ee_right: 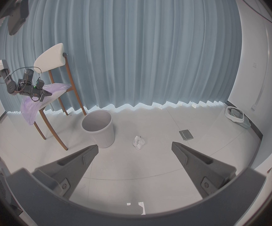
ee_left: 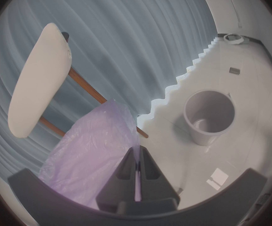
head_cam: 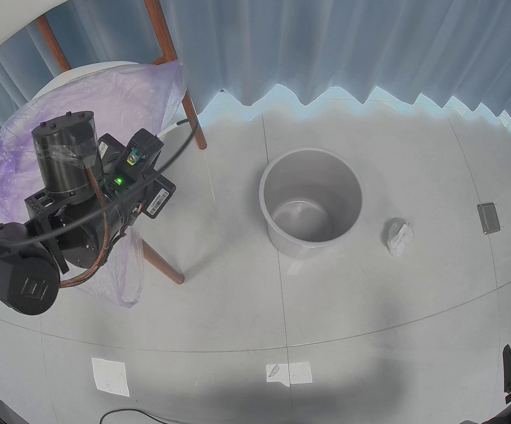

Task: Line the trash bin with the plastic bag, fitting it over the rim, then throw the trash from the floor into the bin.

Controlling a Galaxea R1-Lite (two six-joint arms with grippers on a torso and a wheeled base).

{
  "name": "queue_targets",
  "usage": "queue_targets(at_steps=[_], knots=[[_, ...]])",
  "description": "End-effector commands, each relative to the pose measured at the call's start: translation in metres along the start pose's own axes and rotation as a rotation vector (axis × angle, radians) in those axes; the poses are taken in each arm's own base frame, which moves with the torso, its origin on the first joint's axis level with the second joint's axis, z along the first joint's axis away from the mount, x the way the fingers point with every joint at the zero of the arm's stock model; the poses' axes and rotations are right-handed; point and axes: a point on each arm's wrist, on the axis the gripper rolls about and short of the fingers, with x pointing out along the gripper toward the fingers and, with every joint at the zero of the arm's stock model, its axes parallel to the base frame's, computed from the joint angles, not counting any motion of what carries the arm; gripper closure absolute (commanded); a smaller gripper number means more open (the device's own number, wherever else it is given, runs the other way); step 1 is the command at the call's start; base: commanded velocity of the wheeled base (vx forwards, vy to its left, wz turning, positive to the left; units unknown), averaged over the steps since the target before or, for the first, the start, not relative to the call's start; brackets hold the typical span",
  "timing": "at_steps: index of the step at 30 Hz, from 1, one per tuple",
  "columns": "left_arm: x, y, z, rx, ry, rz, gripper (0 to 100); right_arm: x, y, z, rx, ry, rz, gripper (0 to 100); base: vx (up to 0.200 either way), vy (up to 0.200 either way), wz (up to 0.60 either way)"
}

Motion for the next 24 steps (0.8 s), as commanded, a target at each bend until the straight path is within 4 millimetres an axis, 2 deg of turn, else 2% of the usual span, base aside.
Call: queue_targets(at_steps=[1, 2, 8, 10, 14, 15, 17, 19, 24], knots=[[-0.016, 0.013, 0.006, -0.084, -0.07, -0.101, 100, 0.0, 0.0, -0.005, 0.0, 0.002, 0.0, 0, 0.0, 0.0, 0.0], [-0.019, 0.014, 0.007, -0.122, -0.101, -0.159, 100, 0.0, 0.0, -0.005, 0.0, 0.002, 0.0, 0, 0.0, 0.0, 0.0], [-0.023, 0.025, 0.007, -0.237, -0.149, -0.218, 100, 0.0, 0.0, -0.005, 0.0, 0.002, 0.0, 0, 0.0, 0.0, 0.0], [-0.031, 0.022, 0.001, -0.312, -0.169, -0.331, 100, 0.0, 0.0, -0.005, 0.0, 0.002, 0.0, 0, 0.0, 0.0, 0.0], [-0.034, 0.025, -0.008, -0.346, -0.174, -0.378, 100, 0.0, 0.0, -0.005, 0.0, 0.002, 0.0, 0, 0.0, 0.0, 0.0], [-0.034, 0.026, -0.013, -0.376, -0.19, -0.436, 100, 0.0, 0.0, -0.005, 0.0, 0.002, 0.001, 0, 0.0, 0.0, 0.0], [-0.036, 0.028, -0.011, -0.405, -0.215, -0.486, 100, 0.0, 0.0, -0.005, 0.0, 0.002, 0.0, 0, 0.0, 0.0, 0.0], [-0.041, 0.035, -0.011, -0.498, -0.271, -0.609, 100, 0.0, 0.0, -0.005, 0.0, 0.002, 0.0, 0, 0.0, 0.0, 0.0], [-0.056, 0.044, -0.004, -0.632, -0.298, -0.684, 100, 0.0, 0.0, -0.005, 0.0, 0.002, 0.0, 0, 0.0, 0.0, 0.0]])
